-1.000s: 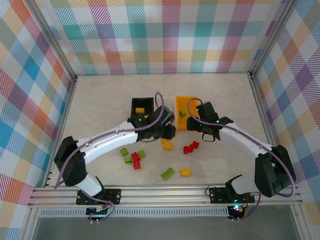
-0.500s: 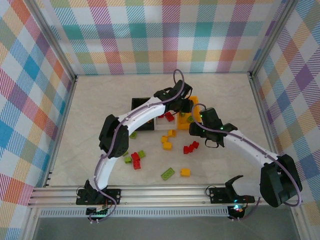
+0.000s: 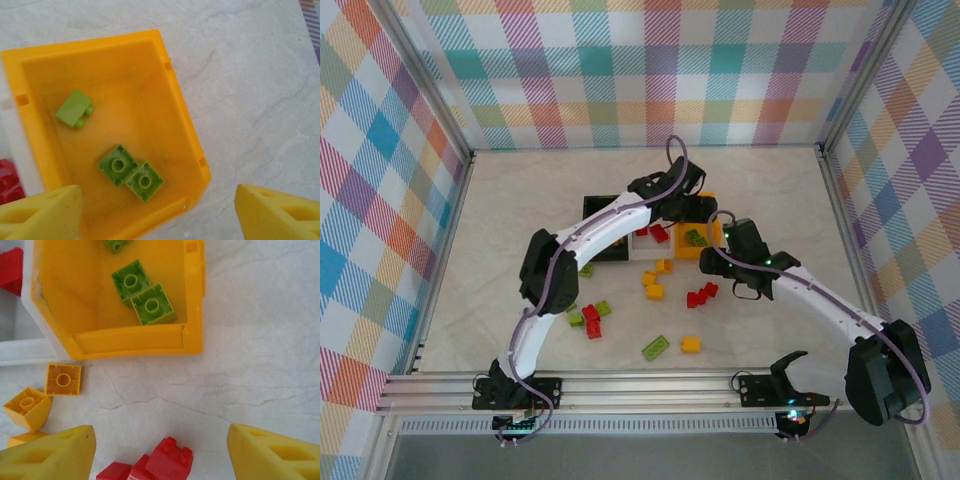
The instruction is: Sort the legos into containers by color
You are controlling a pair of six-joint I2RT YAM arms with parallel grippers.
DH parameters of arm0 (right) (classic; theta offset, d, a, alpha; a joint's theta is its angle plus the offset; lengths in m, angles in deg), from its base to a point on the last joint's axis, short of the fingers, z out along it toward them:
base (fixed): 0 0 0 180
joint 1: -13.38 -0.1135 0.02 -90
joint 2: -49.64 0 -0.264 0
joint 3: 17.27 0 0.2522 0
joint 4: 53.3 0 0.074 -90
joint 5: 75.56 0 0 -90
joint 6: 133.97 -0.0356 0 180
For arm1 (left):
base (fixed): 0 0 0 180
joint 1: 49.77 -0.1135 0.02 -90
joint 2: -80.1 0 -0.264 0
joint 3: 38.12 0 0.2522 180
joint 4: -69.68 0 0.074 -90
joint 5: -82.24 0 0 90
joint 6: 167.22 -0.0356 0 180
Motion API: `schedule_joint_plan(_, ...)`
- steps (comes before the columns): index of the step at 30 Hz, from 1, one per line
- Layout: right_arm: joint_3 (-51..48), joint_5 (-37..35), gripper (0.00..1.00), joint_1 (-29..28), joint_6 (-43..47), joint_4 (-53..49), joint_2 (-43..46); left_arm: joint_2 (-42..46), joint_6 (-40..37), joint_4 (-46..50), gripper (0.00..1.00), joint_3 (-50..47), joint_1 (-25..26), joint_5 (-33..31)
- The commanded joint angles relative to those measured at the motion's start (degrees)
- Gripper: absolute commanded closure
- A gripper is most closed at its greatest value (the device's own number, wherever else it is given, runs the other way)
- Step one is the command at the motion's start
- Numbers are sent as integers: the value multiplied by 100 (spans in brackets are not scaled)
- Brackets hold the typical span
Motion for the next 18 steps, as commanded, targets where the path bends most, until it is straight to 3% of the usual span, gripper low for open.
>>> schedule_joint_plan(1,-236,340,32,-2,-21,-149,151,1260,199,-530,16,-924,-67,73)
schedule_joint_plan(10,-434,876,33,-682,-176,-244,-50,3976,795,-1845,6,-4563,28,247)
schedule_joint_plan(18,-412,823,33,-1627,-585,-349,-321,5962,1097,-1563,0,-6403,59,-82)
